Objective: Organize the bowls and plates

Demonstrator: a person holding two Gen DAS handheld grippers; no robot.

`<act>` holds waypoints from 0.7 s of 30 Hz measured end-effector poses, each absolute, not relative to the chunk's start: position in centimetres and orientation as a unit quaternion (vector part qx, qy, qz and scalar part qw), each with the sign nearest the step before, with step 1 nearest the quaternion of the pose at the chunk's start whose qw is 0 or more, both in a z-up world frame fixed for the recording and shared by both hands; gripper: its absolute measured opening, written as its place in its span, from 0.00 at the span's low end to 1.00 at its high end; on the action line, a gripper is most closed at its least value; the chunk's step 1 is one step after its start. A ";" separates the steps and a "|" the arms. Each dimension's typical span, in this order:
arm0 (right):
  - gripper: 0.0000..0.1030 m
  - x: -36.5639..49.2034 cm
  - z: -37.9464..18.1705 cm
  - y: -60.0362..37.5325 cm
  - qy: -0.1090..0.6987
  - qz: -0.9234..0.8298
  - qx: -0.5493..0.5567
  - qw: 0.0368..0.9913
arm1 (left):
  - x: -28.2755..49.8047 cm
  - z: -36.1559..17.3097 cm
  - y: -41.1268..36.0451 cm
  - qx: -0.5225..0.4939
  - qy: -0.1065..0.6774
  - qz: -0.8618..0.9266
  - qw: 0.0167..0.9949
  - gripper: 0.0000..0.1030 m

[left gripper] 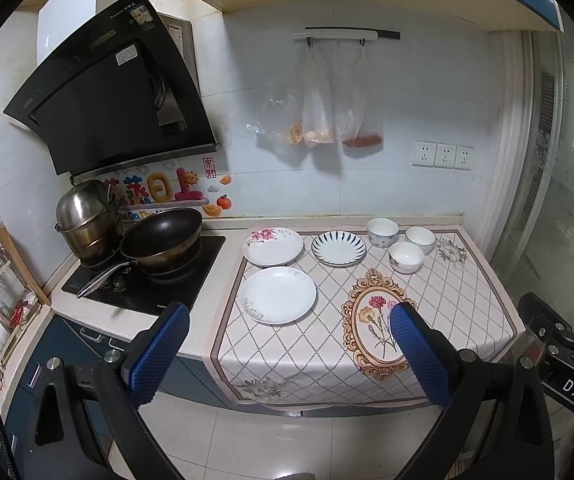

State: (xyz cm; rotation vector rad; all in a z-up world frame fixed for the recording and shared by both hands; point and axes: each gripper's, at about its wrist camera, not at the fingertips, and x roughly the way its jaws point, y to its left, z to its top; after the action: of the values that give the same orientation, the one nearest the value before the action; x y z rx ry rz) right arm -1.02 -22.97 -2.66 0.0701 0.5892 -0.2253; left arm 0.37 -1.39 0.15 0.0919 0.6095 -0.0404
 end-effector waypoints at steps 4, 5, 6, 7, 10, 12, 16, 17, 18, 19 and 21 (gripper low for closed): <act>1.00 -0.6 -3.1 -23.2 0.291 -0.111 0.036 0.950 | 0.5 0.1 -1.4 0.045 0.301 -0.021 0.952 1.00; 1.00 -0.7 -3.0 -23.1 0.291 -0.111 0.036 0.950 | 0.6 0.0 -1.5 0.045 0.301 -0.021 0.952 1.00; 1.00 -0.7 -3.0 -23.1 0.291 -0.111 0.036 0.950 | 0.7 -0.1 -1.6 0.046 0.301 -0.021 0.952 1.00; 1.00 -0.6 -3.1 -23.2 0.291 -0.111 0.036 0.949 | 0.6 0.0 -1.5 0.045 0.301 -0.021 0.952 1.00; 1.00 -0.4 -3.4 -23.2 0.293 -0.112 0.037 0.949 | 1.1 -0.2 -1.5 0.046 0.303 -0.022 0.952 1.00; 1.00 -0.3 -3.5 -23.1 0.294 -0.112 0.037 0.949 | 1.5 -0.4 -1.5 0.045 0.306 -0.024 0.951 1.00; 1.00 0.2 -4.0 -22.9 0.297 -0.117 0.039 0.947 | 2.3 -0.8 -1.1 0.044 0.309 -0.032 0.949 1.00; 1.00 0.3 -4.2 -22.8 0.298 -0.119 0.040 0.946 | 2.6 -0.9 -1.0 0.042 0.310 -0.034 0.949 1.00; 1.00 0.4 -4.2 -22.8 0.297 -0.119 0.042 0.947 | 2.8 -1.1 -0.8 0.042 0.310 -0.035 0.949 1.00; 1.00 0.6 -4.2 -22.7 0.295 -0.117 0.045 0.947 | 3.2 -1.3 -0.6 0.042 0.310 -0.037 0.949 1.00; 1.00 0.9 -4.4 -22.6 0.285 -0.100 0.058 0.952 | 3.8 -1.6 0.1 0.039 0.304 -0.040 0.951 1.00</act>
State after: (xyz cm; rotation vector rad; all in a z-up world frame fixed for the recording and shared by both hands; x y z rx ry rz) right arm 0.94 -22.64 -4.39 0.1170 0.5784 -0.2035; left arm 3.76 0.10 -1.64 0.0783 0.6174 -0.0811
